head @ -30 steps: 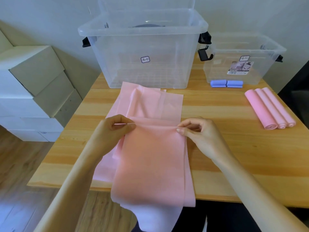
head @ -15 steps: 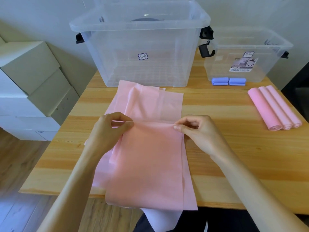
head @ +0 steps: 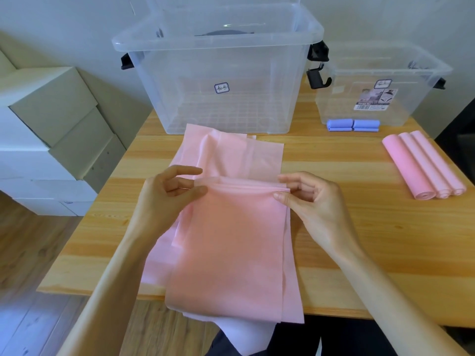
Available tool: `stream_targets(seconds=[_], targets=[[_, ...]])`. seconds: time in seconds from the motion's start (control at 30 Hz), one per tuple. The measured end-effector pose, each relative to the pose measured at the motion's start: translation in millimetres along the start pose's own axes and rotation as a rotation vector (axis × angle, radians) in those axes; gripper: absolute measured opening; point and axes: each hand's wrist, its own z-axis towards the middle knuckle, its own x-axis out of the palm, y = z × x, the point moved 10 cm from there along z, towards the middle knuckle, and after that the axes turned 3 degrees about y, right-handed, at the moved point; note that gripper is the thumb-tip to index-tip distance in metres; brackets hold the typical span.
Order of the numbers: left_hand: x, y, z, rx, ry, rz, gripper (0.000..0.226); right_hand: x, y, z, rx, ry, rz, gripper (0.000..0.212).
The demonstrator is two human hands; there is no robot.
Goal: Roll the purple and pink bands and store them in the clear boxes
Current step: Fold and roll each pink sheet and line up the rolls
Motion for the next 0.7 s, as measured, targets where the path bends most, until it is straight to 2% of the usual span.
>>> stream_targets(seconds=[0.1, 0.2, 0.37, 0.43, 0.5, 0.6, 0.7], targets=[[-1.8, -8.6, -9.1, 0.021, 0.035, 0.076, 0.031, -1.3, 6.5, -6.0, -0.011, 0.012, -0.094, 0.025], [-8.2, -18.8, -23.3, 0.058, 0.045, 0.219, 0.016, -0.9, 19.8, -13.3, -0.089, 0.019, -0.194, 0.011], [-22.9, -53.5, -54.7, 0.210, 0.041, 0.309, 0.012, -6.7, 50.6, -33.1, -0.204, 0.024, -0.288, 0.007], [-27.1, -68.2, -71.2, 0.257, 0.069, 0.312, 0.002, -10.2, 62.1, -44.5, -0.225, 0.066, -0.274, 0.007], [-31.1, -81.8, -88.7, 0.300, 0.104, 0.322, 0.011, -9.6, 75.4, -60.0, -0.190, 0.162, -0.213, 0.006], [-32.4, -97.8, -115.8, 0.351, 0.173, 0.328, 0.015, -14.5, 91.8, -84.6, -0.187, 0.215, -0.178, 0.002], [-32.0, -99.2, -138.3, 0.361, 0.244, 0.322, 0.023, -18.9, 100.8, -106.6, -0.161, 0.281, -0.154, 0.011]])
